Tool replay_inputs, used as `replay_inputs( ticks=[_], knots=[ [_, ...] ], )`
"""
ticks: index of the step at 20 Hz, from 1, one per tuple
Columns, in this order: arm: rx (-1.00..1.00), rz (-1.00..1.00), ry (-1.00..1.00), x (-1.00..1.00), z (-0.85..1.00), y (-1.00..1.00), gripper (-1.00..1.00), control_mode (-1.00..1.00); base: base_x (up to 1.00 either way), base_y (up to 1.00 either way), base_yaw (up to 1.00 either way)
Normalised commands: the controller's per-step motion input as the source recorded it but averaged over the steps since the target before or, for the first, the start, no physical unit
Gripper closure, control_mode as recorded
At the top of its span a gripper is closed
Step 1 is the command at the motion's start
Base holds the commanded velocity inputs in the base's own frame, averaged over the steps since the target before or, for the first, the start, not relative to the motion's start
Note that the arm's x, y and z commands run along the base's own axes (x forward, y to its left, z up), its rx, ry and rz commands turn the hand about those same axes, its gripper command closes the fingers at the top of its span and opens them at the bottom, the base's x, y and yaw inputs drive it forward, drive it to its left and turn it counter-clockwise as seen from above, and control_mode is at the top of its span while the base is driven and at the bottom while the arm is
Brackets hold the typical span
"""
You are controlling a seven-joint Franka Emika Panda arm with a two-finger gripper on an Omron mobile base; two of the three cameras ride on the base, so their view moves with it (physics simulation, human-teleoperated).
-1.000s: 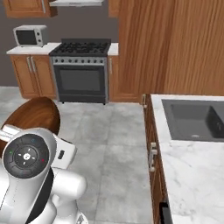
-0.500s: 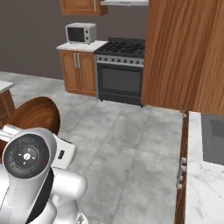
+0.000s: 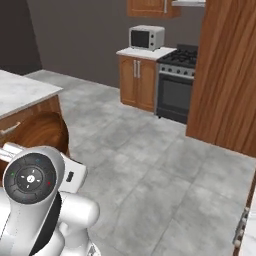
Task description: Move the bowls from the cabinet to the plates on the dining table.
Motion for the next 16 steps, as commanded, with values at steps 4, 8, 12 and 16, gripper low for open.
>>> replay_inputs(
  ticks=[4, 8, 12, 16],
  knots=[
    [0.0, 0.0, 0.0, 0.0, 0.0, 0.0, 1.0, 1.0, -0.03, 0.0, 0.44],
    [0.0, 0.0, 0.0, 0.0, 0.0, 0.0, 1.0, 1.0, -0.03, 0.0, 0.44],
    [0.0, 0.0, 0.0, 0.0, 0.0, 0.0, 1.0, 1.0, -0.03, 0.0, 0.44],
    [0.0, 0.0, 0.0, 0.0, 0.0, 0.0, 1.0, 1.0, 0.0, 0.0, 0.43]
  ],
)
